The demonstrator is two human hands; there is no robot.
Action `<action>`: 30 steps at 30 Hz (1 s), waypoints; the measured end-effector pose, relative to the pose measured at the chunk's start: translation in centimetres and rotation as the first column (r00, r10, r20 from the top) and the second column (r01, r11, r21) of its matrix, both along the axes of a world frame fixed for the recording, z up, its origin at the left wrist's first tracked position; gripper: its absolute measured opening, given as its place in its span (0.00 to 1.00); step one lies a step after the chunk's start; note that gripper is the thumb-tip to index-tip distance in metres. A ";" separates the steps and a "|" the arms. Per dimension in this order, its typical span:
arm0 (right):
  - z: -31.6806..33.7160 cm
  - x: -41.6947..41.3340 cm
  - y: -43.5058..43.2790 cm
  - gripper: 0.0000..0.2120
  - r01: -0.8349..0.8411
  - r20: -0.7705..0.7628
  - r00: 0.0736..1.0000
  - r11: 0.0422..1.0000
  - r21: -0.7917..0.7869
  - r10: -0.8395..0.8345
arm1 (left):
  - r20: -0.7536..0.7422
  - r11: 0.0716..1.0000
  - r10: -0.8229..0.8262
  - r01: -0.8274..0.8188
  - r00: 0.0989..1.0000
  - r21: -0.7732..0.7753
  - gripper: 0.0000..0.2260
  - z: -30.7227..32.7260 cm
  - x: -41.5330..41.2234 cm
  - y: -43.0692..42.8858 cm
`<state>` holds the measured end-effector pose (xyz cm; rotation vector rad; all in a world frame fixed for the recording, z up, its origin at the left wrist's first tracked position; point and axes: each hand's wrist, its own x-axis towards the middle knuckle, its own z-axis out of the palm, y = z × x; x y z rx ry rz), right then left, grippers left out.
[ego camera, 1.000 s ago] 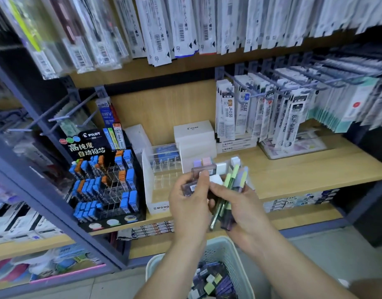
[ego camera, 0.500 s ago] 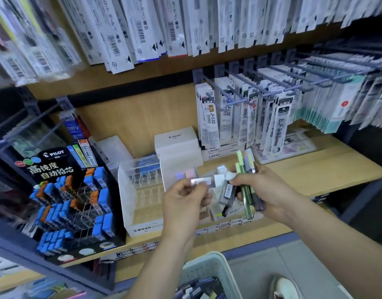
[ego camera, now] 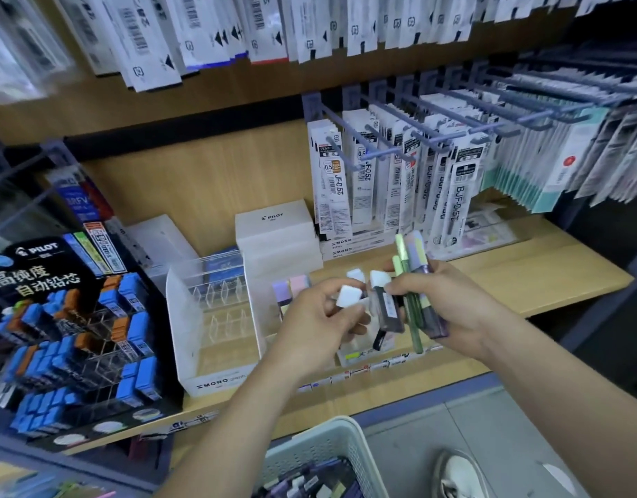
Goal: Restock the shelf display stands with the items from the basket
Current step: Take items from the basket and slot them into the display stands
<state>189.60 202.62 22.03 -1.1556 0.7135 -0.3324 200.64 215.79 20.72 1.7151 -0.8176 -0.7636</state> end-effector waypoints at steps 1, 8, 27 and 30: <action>0.1 -0.2 -0.5 0.09 0.049 -0.022 0.999 0.999 -0.023 -0.050 | -0.012 1.000 0.016 -0.016 1.000 0.000 0.09 0.0 0.5 -0.3; -1.9 -0.7 -2.2 0.10 0.106 -0.114 0.987 0.991 -0.083 -0.115 | -0.335 0.999 0.000 -0.011 0.942 -0.032 0.15 0.6 3.7 -2.7; -4.7 -0.7 -3.6 0.09 0.150 -0.212 0.968 0.987 0.060 -0.134 | 0.342 0.974 0.210 -0.226 0.916 0.007 0.08 -3.0 5.8 -8.7; -4.7 -0.6 -3.8 0.10 0.146 -0.201 0.971 0.987 0.064 -0.130 | 0.459 0.978 0.165 -0.205 0.873 0.040 0.07 -3.4 5.7 -8.9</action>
